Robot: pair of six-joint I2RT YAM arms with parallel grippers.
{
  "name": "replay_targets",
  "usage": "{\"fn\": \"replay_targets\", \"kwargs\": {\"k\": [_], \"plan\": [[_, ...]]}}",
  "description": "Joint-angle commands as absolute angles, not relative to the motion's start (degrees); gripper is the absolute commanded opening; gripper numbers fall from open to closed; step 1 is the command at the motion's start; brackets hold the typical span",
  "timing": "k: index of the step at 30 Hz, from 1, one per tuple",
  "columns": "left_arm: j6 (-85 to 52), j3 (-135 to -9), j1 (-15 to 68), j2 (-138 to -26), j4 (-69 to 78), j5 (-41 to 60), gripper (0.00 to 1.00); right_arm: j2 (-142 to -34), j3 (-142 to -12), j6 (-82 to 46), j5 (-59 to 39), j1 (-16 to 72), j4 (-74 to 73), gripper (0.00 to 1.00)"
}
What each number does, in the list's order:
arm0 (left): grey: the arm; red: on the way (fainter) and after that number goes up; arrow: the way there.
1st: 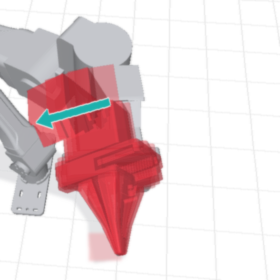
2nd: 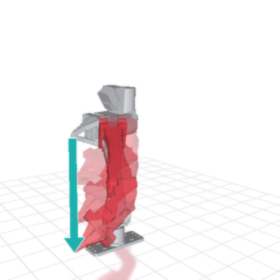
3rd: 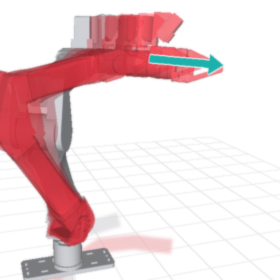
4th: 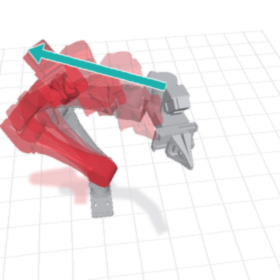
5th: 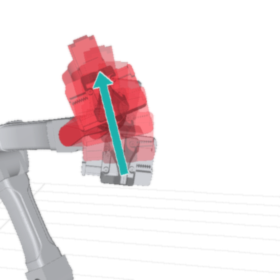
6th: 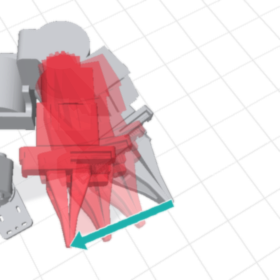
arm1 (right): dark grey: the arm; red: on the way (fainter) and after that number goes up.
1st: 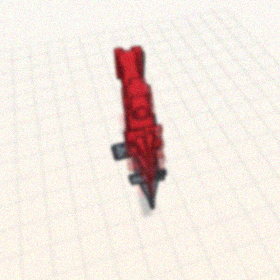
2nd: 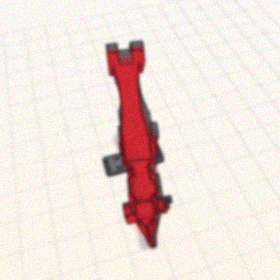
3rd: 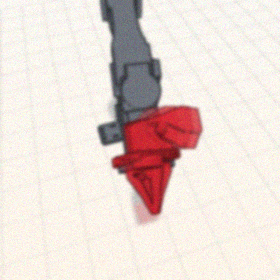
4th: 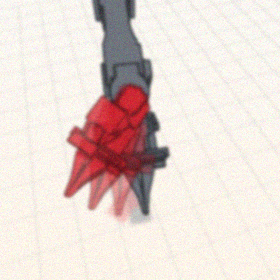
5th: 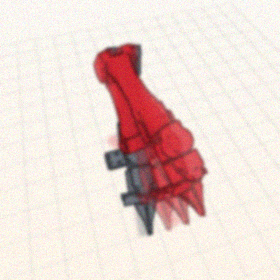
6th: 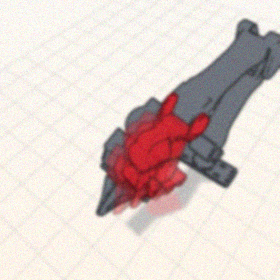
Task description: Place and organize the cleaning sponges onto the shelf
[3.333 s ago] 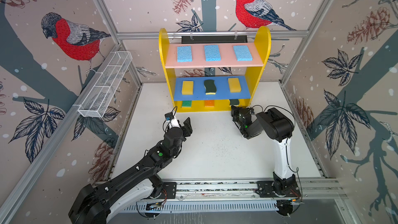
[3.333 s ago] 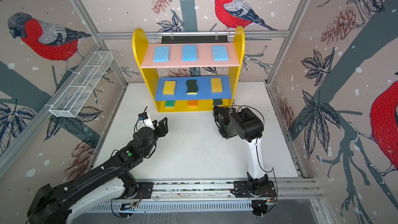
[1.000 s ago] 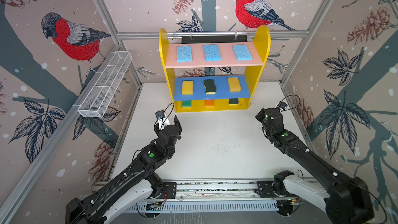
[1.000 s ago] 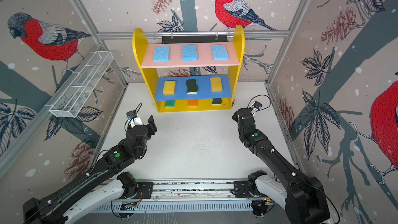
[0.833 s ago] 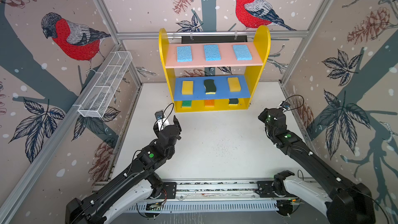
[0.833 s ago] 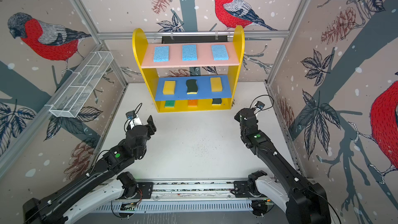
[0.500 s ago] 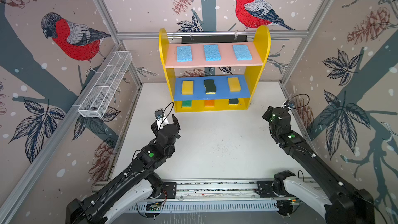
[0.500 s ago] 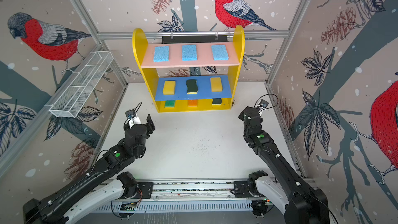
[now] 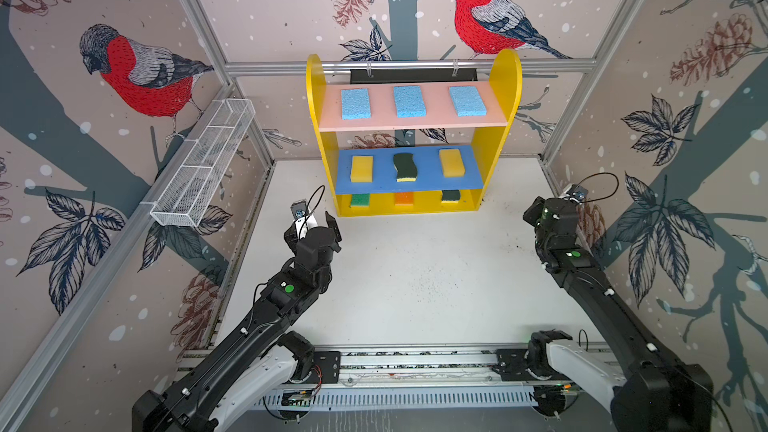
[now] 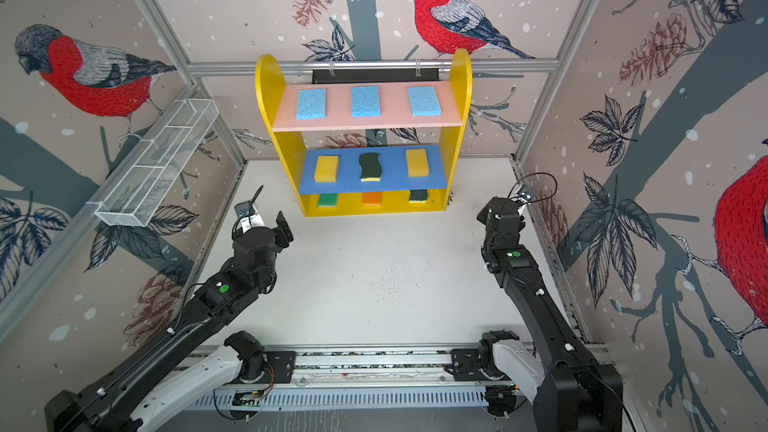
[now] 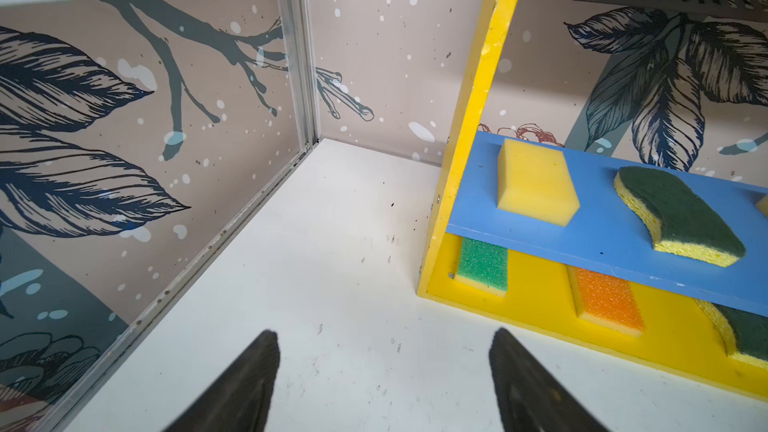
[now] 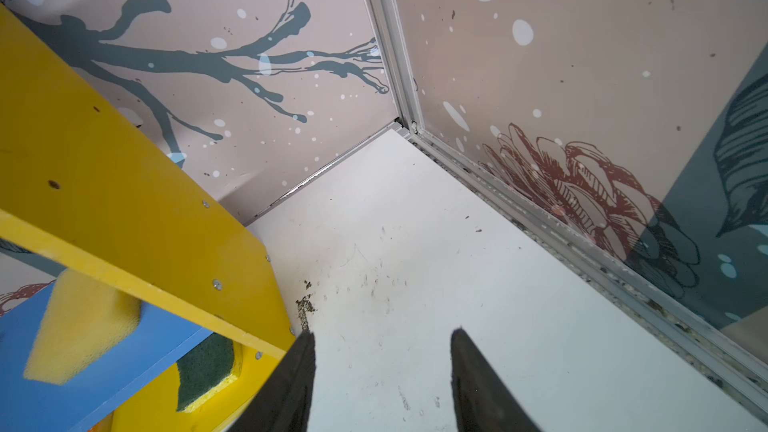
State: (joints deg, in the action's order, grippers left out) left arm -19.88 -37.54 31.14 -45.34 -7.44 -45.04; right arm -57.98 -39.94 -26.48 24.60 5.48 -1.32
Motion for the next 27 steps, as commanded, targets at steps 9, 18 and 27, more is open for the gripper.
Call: {"fn": "replay_targets", "kwargs": {"k": [9, 18, 27], "plan": [[-11.61, -33.97, 22.64, -50.36, 9.66, -41.25, 0.81, -65.19, -38.69, -22.61, 14.7, -1.58, -10.62, 0.66], [-10.63, -28.13, 12.57, -60.83, 24.26, -43.82, 0.98, -71.54, -35.55, -20.69, 7.99, -5.73, -19.78, 0.96], [-5.59, -24.53, 10.13, -74.95, 42.82, -43.93, 0.98, -76.94, -31.22, -17.55, 8.25, -6.3, -31.3, 1.0]]}}
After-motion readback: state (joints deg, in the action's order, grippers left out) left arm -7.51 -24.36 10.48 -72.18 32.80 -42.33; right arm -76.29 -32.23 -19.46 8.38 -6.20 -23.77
